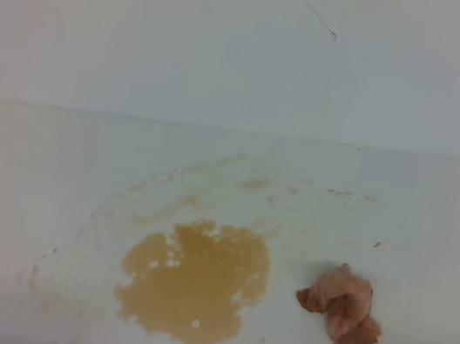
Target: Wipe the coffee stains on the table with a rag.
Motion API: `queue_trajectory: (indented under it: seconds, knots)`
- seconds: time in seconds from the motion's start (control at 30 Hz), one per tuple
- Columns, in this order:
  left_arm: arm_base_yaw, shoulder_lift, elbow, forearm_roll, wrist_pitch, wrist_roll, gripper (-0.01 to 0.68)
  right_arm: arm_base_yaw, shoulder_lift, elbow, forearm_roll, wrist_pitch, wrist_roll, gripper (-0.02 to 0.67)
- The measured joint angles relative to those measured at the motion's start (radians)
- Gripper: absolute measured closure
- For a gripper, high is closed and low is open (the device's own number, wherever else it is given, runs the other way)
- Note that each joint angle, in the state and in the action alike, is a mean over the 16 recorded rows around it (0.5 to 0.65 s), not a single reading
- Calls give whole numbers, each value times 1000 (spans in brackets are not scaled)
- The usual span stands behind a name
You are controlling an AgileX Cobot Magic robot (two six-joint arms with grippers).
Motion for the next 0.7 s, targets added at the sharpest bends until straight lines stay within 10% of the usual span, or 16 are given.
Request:
queue_trajectory:
  seconds: [0.7]
  knots:
    - [0, 0, 0, 0, 0, 0, 675, 0, -2, 0, 4, -439, 4, 652]
